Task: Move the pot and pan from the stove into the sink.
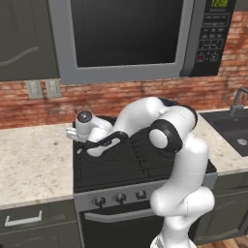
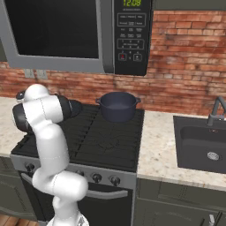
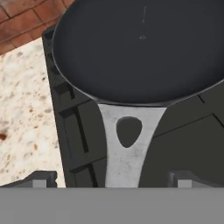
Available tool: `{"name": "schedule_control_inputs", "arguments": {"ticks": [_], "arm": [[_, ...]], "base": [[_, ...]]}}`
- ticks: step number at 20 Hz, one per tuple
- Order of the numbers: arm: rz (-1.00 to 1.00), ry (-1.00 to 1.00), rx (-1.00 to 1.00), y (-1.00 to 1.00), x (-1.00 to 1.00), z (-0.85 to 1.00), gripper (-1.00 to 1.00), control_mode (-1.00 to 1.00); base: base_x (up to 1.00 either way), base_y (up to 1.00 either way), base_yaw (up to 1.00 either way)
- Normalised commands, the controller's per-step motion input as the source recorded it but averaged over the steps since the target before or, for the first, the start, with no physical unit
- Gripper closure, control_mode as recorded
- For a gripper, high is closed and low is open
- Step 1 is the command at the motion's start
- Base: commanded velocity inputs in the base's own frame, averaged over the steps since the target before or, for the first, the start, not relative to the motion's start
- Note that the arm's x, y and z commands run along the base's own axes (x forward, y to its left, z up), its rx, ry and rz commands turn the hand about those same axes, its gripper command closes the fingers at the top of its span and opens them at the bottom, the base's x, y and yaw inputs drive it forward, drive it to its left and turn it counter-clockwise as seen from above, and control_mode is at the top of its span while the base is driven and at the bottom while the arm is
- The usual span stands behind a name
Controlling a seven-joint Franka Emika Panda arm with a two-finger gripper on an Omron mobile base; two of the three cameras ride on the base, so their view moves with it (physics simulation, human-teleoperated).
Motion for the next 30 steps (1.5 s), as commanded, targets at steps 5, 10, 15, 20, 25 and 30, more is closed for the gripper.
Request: {"name": "schedule_control_inputs", "arguments": {"ticks": [5,10,15,20,25,30], "arm": [[0.0,0.0,0.0,0.05,0.04,-0.02,-1.0,-1.0],[0.0,0.0,0.0,0.17,0.17,-0.09,-1.0,-1.0],[0.0,0.0,0.0,0.1,0.17,-0.18,-1.0,-1.0],[0.0,0.0,0.0,0.02,0.15,-0.24,-1.0,-1.0],[0.0,0.0,-0.02,0.0,0.05,-0.28,-1.0,-1.0],[0.0,0.01,0.0,0.0,0.0,-0.05,1.0,-1.0]], "base": [[0.0,0.0,0.0],[0.0,0.0,0.0],[0.0,0.0,0.0],[0.0,0.0,0.0],[0.0,0.0,0.0],[0.0,0.0,0.0]]}}
